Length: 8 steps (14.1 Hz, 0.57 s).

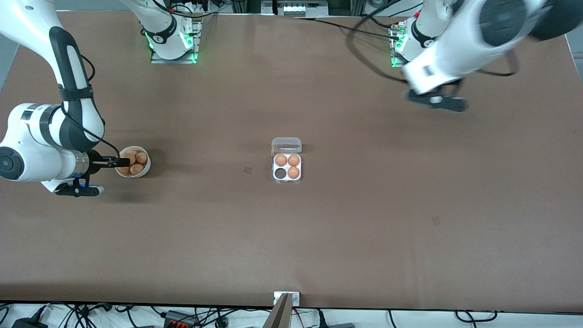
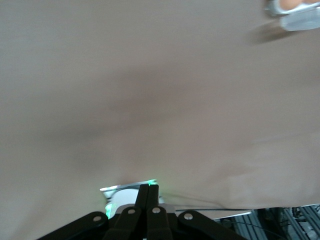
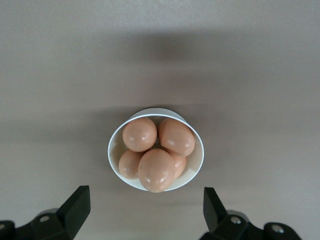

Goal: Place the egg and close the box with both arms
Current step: 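Move the right gripper over the egg bowl while the left gripper approaches the box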

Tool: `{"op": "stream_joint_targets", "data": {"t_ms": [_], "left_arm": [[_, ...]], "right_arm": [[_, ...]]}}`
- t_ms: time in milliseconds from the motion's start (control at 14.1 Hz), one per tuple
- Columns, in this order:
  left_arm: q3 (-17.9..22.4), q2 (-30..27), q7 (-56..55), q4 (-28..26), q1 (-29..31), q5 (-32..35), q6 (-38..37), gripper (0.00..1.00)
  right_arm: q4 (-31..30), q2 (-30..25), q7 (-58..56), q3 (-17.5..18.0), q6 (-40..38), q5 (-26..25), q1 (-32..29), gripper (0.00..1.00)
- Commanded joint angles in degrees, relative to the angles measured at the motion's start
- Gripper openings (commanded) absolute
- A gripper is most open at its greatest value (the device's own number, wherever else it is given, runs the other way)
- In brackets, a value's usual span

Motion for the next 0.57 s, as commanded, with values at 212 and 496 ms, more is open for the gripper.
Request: {"op": "stream_joint_targets", "data": {"t_ms": [212, 496], "left_arm": [[-8.90, 4.45, -10.61, -3.80, -0.26, -2.01, 14.13, 0.01], [-11.55, 4.18, -11.31, -8.04, 0.09, -1.92, 19.25, 0.01]], "right_arm": [[-0.38, -0.32, -0.38, 0.53, -0.41, -0.12, -0.47, 1.00], [-0.38, -0.32, -0.38, 0.53, -0.41, -0.21, -0.47, 1.00]]}}
